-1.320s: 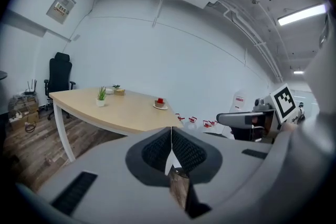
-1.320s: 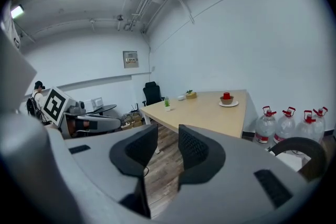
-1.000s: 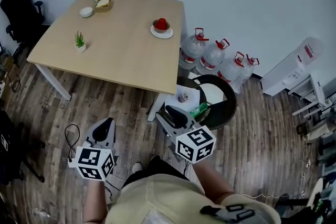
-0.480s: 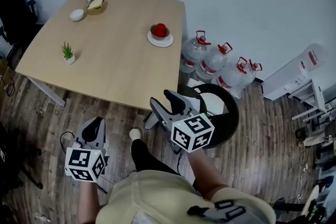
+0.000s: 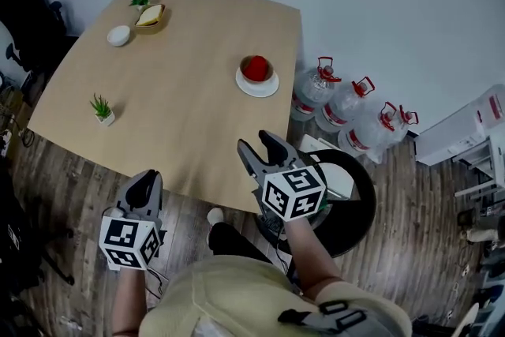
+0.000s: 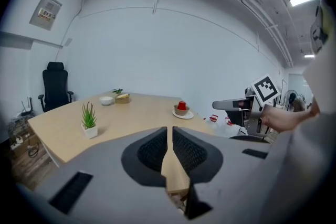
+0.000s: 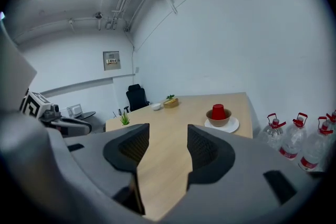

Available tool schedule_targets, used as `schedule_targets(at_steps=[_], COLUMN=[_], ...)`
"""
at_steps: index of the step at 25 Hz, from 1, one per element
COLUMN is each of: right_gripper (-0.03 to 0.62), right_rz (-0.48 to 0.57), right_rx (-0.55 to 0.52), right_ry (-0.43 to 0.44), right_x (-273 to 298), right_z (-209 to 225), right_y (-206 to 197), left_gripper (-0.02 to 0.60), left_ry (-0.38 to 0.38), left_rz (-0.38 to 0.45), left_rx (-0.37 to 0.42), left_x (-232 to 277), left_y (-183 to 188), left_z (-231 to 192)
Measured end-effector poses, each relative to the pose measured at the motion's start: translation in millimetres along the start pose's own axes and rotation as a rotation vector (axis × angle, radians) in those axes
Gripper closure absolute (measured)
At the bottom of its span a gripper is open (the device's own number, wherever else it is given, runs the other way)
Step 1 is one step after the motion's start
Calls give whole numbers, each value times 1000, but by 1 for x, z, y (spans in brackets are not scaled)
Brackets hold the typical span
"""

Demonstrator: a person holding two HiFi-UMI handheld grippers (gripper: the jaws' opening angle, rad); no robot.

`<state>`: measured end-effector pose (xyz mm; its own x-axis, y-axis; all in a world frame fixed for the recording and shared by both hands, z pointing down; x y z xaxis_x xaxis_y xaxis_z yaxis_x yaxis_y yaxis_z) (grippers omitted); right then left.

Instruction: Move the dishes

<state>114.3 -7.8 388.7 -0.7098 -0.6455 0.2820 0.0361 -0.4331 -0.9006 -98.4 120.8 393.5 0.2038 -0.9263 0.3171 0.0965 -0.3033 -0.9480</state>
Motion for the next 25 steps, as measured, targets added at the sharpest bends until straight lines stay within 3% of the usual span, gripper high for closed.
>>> schedule_targets(at_steps=[11,17,25], right_gripper=[373,373,373], right_rz=[-29,-57,-50], right_rx=[-12,-26,-37], right_ry=[4,-10,-18], right_x=[39,26,39], right_z=[41,40,54], right_y=[14,6,12], left_gripper=[563,563,563], left_ry=[-42,-55,-27], left_rz=[-8,-26,-33], left_rx=[17,-39,-30], left_x=[74,81,85], left_y=[26,5,2], left_z=[1,8,7])
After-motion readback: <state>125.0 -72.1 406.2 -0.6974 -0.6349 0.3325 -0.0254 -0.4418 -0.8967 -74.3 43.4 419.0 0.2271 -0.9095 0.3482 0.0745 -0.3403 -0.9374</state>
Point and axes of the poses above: the fingertips, and each gripper's own axes: x forward along the fingers, z to its right, y out of its top, the point moved 4 cm from there along -x, backward along the fingers, and after that the axes turned 8 degrees about x, right-handed, at the moved point
